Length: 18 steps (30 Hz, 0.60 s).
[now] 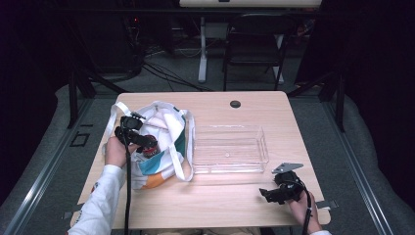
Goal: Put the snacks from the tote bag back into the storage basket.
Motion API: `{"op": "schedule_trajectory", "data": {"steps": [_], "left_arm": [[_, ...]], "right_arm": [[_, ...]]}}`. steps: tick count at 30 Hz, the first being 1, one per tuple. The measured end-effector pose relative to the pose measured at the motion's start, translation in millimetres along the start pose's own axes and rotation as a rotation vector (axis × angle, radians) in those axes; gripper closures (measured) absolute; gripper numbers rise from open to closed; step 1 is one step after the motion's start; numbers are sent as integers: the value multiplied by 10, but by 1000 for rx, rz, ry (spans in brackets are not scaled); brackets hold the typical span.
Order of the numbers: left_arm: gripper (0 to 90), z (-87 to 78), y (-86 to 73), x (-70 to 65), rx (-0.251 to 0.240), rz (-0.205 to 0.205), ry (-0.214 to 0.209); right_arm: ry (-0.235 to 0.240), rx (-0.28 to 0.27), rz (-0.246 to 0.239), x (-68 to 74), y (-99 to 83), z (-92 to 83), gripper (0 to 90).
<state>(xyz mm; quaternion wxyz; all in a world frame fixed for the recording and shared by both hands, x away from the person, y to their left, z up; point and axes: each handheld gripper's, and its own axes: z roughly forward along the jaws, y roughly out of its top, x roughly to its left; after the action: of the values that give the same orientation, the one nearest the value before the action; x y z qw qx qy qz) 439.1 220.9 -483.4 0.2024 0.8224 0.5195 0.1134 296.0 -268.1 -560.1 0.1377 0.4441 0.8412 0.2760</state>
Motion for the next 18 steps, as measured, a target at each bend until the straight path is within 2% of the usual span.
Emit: {"op": "schedule_trajectory", "data": {"steps": [7,9,11,14,18], "left_arm": [[12,95,23,-15,20,-9,-12],[7,117,18,-14,35,-7,-10],[6,132,8,-17,39,-19,1],[8,141,12,-18,43,-18,-12],[49,169,9,-26,49,-7,-13]], "right_arm": [[2,7,3,-17,4,30,148],[2,-7,12,1,2,37,148],[9,7,-10,7,6,22,146],[8,6,-3,8,9,26,147],[3,17,-7,-13,10,39,148]]}}
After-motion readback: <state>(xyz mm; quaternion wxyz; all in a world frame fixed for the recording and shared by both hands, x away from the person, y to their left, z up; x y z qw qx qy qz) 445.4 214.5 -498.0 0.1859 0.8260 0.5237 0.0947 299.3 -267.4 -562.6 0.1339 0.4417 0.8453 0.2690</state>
